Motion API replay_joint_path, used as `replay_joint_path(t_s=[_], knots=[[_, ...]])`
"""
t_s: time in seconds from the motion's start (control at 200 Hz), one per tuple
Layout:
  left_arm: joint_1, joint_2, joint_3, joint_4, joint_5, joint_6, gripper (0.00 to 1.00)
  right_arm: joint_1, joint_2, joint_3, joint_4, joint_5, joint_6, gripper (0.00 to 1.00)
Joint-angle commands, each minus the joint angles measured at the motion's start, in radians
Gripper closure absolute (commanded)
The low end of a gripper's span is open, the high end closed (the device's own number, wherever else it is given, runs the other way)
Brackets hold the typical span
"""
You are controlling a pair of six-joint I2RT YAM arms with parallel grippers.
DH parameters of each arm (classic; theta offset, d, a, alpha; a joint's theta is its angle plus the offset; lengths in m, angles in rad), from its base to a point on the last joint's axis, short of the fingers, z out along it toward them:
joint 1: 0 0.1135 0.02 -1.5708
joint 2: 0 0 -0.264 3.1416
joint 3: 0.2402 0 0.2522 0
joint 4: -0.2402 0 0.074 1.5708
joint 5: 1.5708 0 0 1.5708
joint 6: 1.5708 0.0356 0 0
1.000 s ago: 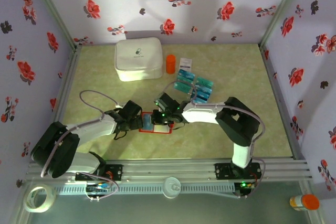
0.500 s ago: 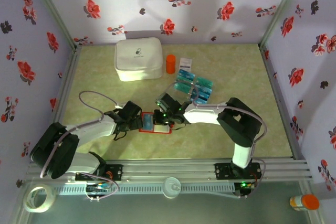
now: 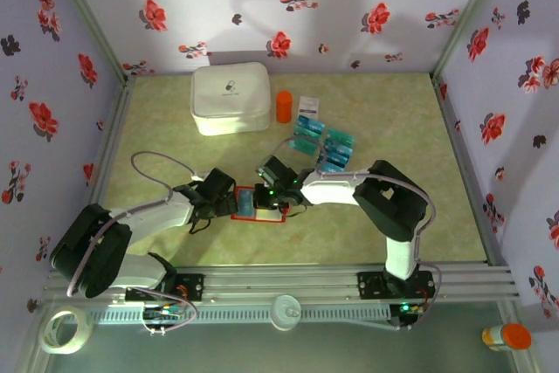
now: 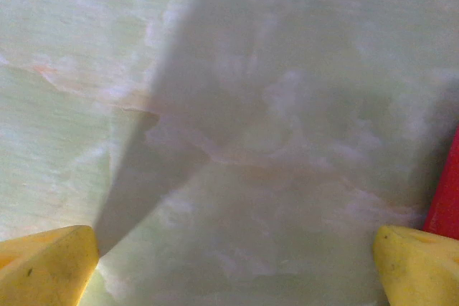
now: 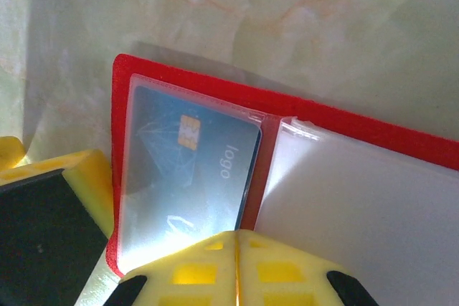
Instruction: Put the credit cards into the card holder
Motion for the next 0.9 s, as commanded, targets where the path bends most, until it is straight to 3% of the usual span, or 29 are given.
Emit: replay_joint_path(t_s=[0.0,0.25,0.48,0.895], knots=[[0.008,0.019,-0.042,0.027,0.039,-0.031,0.00,0.000,0.036,0.037,-0.052,0.003,-0.012,0.91],[0.008,0.019,-0.042,0.028,0.041,-0.031,0.00,0.001,0.046,0.072,-0.066,-0.023,-0.026,0.91],[0.009,0.003,-0.031,0.016,0.040,-0.030,0.00,-0.011,-0.078,0.050,-0.113,0.013,-0.054,0.86],[0.031,-0.083,0.013,-0.055,0.021,0.001,0.00,-0.044,-0.335,-0.111,-0.310,0.268,-0.120,0.50]])
